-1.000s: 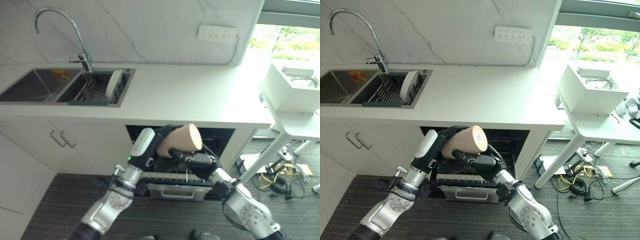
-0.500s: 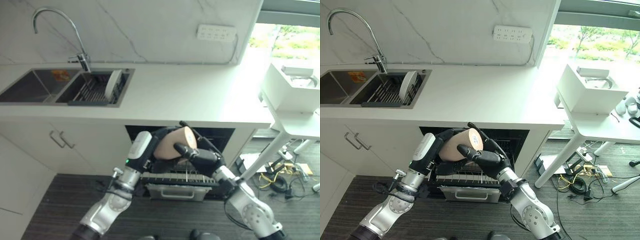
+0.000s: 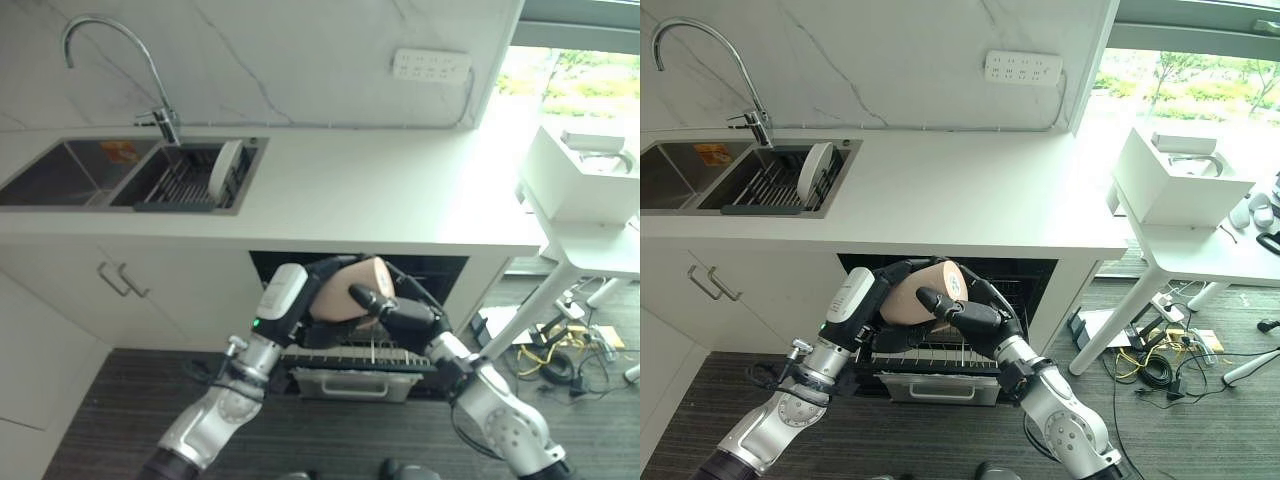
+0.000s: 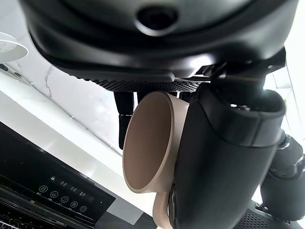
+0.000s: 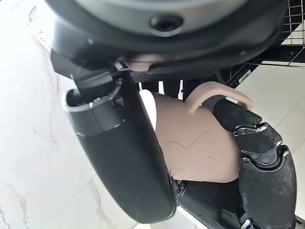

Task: Place the dishes in the dishwasher.

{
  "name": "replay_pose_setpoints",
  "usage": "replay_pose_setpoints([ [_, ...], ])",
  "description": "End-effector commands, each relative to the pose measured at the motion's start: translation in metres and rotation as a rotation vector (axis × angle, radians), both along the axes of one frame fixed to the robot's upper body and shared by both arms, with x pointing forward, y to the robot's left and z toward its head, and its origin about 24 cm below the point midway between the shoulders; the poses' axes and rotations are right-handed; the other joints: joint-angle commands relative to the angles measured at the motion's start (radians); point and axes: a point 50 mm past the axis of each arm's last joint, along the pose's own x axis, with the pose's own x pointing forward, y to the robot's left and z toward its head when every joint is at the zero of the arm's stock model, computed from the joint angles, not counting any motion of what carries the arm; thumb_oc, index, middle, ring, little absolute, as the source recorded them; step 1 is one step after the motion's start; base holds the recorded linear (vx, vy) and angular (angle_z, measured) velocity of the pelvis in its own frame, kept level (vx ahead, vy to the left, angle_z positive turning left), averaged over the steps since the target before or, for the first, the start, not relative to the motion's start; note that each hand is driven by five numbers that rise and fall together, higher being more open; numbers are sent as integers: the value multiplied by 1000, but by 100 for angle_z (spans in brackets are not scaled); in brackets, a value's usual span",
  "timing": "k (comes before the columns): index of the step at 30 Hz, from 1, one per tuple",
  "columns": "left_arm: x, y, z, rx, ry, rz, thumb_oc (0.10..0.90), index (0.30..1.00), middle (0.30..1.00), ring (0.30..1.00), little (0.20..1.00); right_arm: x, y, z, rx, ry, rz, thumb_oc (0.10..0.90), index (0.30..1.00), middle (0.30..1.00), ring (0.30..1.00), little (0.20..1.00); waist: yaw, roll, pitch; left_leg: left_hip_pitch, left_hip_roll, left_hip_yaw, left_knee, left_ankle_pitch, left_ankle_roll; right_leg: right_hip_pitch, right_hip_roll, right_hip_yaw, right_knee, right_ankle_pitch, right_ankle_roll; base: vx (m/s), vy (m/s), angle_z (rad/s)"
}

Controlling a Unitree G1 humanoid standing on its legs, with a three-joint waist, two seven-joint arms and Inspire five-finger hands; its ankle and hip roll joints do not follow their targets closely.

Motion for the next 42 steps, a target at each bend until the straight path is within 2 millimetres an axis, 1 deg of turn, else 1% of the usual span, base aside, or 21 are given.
replay_pose_setpoints([
  [1, 8, -4, 45, -159, -166, -54, 400, 300, 300, 300, 300, 9, 18, 70, 196, -332, 62, 400, 300, 300, 300, 300, 11, -19, -42, 36, 40, -30, -7, -68, -20, 90, -7, 50, -26, -86, 101, 0, 0, 0],
  [2, 9, -3, 45, -181, -144, -47, 562, 542, 542, 542, 542, 10, 17, 72, 195, -340, 49, 400, 300, 300, 300, 300, 12, -18, -41, 36, 41, -30, -7, -67, -20, 90, -8, 49, -26, -86, 101, -33, 20, 0],
  [3, 11, 4, 39, -251, -90, 4, 800, 900, 900, 900, 900, 11, 12, 73, 189, -352, 16, 400, 300, 300, 300, 300, 15, -18, -40, 35, 40, -32, -7, -67, -20, 91, -8, 48, -26, -86, 100, 0, 0, 0],
  [4, 11, 6, 39, -264, -85, 17, 800, 900, 900, 900, 900, 11, 12, 74, 186, -354, 10, 400, 300, 300, 300, 300, 15, -18, -40, 35, 40, -32, -7, -67, -20, 90, -8, 48, -26, -87, 100, 0, 0, 0],
  [8, 10, 31, 34, -419, -63, 148, 800, 900, 900, 900, 900, 12, -1, 72, 171, -352, -60, 400, 300, 300, 300, 300, 24, -19, -39, 33, 38, -37, -7, -64, -20, 90, -9, 43, -26, -86, 96, 0, 0, 0],
  [9, 8, 44, 33, -500, -62, 206, 800, 900, 900, 900, 900, 13, -7, 70, 170, -349, -91, 400, 300, 300, 300, 300, 28, -21, -38, 32, 38, -38, -7, -63, -20, 90, -10, 40, -26, -86, 94, 0, 0, 0],
  [10, 6, 50, 32, -536, -64, 232, 800, 900, 900, 900, 900, 13, -10, 70, 170, -348, -106, 400, 300, 300, 300, 300, 29, -22, -37, 31, 38, -39, -7, -62, -20, 90, -10, 39, -26, -86, 93, -14, -2, 4],
  [11, 3, 62, 32, -602, -78, 284, 800, 900, 900, 900, 900, 14, -16, 69, 172, -345, -137, 400, 300, 300, 300, 300, 34, -23, -37, 30, 38, -42, -7, -61, -21, 91, -10, 37, -26, -86, 91, -7, -3, 6],
  [13, -2, 77, 33, -677, -102, 339, 800, 900, 900, 900, 900, 14, -23, 68, 177, -342, -166, 400, 300, 300, 300, 300, 34, -25, -36, 30, 38, -45, -7, -59, -22, 92, -10, 34, -26, -86, 89, -2, 0, 6],
  [18, -9, 101, 30, -807, -131, 463, 800, 900, 900, 900, 900, 15, -38, 70, 173, -349, -249, 400, 300, 300, 300, 300, 33, -27, -37, 31, 38, -47, -7, -58, -24, 95, -10, 31, -26, -91, 85, 3, 5, 2],
  [22, -13, 111, 29, -844, -157, 526, 800, 900, 900, 900, 900, 16, -49, 71, 169, -355, -312, 400, 300, 300, 300, 300, 31, -28, -38, 31, 39, -47, -7, -59, -25, 97, -12, 29, -26, -94, 84, 0, 0, 0],
  [26, -14, 118, 27, -834, -166, 567, 800, 900, 900, 900, 900, 16, -58, 71, 167, -357, -367, 400, 300, 300, 300, 300, 28, -28, -38, 34, 38, -46, -7, -60, -25, 100, -13, 29, -26, -96, 84, 0, 0, 0],
  [30, -16, 125, 26, -844, -163, 598, 800, 900, 900, 900, 900, 16, -64, 70, 171, -357, -395, 400, 300, 300, 300, 300, 23, -26, -39, 37, 39, -44, -7, -60, -24, 101, -13, 31, -26, -96, 84, 0, 0, 0],
  [42, -15, 129, 17, -842, -118, 632, 800, 900, 900, 900, 900, 16, -72, 70, 219, -351, -443, 400, 300, 300, 300, 300, 17, -25, -39, 44, 40, -38, -7, -62, -23, 105, -10, 35, -26, -97, 84, 0, 0, 0],
])
